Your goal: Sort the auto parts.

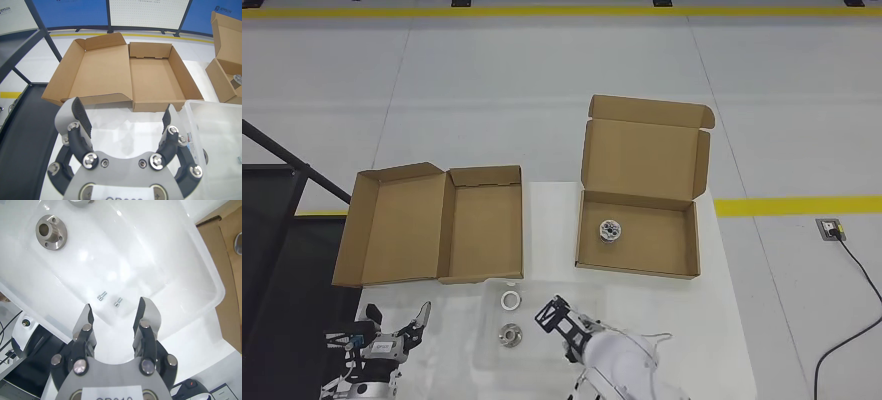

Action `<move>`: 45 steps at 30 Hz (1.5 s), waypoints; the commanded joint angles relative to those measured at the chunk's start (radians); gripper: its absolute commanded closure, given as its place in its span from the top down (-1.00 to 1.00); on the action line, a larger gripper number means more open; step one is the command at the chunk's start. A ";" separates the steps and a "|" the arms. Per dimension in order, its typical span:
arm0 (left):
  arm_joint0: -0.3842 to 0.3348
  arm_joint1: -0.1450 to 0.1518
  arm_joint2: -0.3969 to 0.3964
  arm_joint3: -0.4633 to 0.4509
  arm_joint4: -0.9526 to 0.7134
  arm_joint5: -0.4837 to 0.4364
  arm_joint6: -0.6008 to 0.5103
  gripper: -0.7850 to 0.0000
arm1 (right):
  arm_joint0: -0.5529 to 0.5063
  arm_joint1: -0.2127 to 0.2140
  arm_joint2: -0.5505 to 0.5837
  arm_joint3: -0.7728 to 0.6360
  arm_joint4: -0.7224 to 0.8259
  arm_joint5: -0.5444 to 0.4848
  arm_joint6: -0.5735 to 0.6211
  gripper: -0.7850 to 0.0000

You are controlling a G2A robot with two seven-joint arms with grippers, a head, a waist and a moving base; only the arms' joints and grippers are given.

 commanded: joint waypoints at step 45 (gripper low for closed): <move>0.000 0.000 0.000 0.000 0.000 0.000 0.000 1.00 | 0.115 -0.078 0.006 0.301 0.071 0.129 0.002 -1.00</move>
